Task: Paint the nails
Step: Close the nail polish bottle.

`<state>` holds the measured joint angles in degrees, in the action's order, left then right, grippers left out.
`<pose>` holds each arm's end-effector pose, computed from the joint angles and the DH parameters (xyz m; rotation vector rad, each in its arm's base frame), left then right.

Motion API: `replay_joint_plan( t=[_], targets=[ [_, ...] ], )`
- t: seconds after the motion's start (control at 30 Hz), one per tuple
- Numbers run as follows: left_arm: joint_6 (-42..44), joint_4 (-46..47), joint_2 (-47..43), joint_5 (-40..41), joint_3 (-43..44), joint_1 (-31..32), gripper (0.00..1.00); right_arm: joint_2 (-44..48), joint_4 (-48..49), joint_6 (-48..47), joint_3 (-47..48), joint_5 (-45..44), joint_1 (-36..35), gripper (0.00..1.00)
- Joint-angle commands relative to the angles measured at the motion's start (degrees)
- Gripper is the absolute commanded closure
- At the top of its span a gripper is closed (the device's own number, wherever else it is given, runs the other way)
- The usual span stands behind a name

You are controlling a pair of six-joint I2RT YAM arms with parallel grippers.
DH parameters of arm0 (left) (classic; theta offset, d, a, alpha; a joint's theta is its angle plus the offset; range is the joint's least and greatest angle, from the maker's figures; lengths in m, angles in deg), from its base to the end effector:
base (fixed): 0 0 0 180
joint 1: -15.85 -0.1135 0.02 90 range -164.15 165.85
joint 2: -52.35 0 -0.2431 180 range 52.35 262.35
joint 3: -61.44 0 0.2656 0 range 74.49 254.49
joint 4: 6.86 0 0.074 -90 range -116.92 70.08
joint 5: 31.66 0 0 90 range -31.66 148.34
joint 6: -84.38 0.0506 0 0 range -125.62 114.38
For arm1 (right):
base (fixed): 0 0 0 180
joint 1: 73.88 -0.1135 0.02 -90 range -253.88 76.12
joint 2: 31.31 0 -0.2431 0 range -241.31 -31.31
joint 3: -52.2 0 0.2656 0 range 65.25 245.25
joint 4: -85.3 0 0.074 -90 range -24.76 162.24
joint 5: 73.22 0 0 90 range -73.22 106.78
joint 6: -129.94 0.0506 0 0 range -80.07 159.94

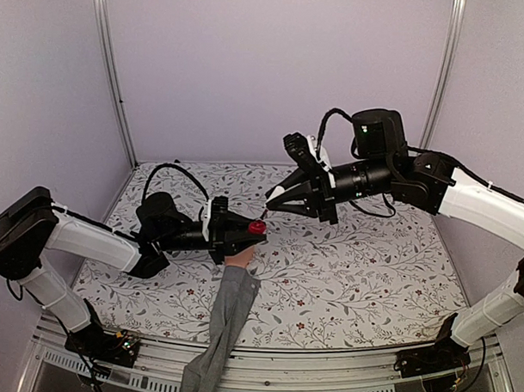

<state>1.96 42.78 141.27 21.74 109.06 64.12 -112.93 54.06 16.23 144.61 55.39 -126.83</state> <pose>0.1961 -0.2651 0.1979 1.1595 1.0126 -1.0243 0.1868 0.2998 0.3641 -1.5529 1.2132 0.9846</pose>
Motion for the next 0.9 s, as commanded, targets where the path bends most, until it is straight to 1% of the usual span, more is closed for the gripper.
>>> replay_joint_plan(
  t=[0.0,0.27,0.87],
  targets=[
    [0.52,0.5,0.3,-0.05,1.35,0.78,1.0,-1.41,-0.64,-0.91,1.51,-2.5,-0.62,1.0],
    [0.69,0.19,0.28,0.3,1.71,0.86,1.0,-2.9,-1.07,-1.34,1.86,-5.11,-1.32,1.0],
    [0.53,0.06,0.67,0.33,1.82,0.89,1.0,-2.08,-0.25,-1.62,1.6,-7.68,-1.57,1.0]
  ],
)
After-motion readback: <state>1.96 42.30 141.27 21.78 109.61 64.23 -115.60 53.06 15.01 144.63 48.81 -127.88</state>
